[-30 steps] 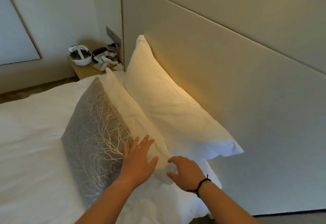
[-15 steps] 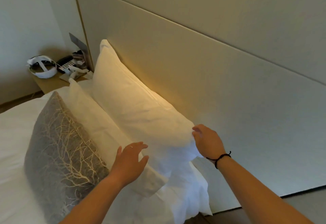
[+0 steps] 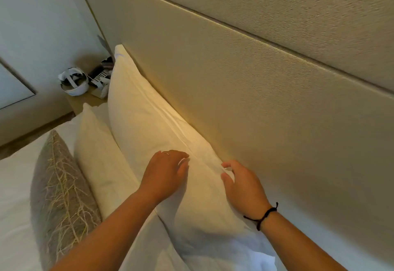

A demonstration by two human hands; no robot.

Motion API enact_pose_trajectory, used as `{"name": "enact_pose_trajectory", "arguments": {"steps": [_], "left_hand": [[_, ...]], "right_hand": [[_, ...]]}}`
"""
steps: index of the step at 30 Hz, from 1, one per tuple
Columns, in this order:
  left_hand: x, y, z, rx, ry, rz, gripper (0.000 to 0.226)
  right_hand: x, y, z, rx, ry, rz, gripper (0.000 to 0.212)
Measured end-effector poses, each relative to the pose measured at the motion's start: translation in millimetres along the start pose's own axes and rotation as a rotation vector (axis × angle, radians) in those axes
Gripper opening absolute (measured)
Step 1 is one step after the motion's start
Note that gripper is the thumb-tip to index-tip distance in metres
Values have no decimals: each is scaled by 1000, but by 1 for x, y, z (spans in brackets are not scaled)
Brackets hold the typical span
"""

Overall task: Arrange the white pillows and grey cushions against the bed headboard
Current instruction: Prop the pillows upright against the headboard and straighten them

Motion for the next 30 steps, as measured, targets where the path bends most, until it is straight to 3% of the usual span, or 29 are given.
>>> {"name": "enact_pose_trajectory", "arguments": {"steps": [4,8,12,18,21,24,27,30], "left_hand": [[29,-19,-9,140,25,-177,34],[51,-35,-28,242,264,-306,41],[77,-50,-28,383,424,-364,20],[94,-72,-15,297,290,-422,23],[90,-69,-26,287,251,-355,23],[93,-65,-38,354,247,-331,20],[94,-49,-43,494,227,-355,22],[98,-21,-37,573,191,-311,28]], "right_hand": [[-17,39,21,-144,-54,329,33],[-22,45,36,-230,-21,446,29],[-23,38,48,-276,-30,420,23],[-24,19,58,-391,-173,243,27],[-23,-1,36,-648,-46,111,39],[-29,-10,11,-744,107,77,41],[-31,-11,3,-772,99,78,31],[-26,-2,3,-745,83,101,33]]}}
Point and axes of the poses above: each hand's wrist, its own x-axis towards the middle knuckle, its own z-axis out of the back of the hand, y = z × x, the point moved 7 cm from there along x, towards the middle knuckle, and after that the axes turned 10 degrees about -x, right-handed, at the moved point
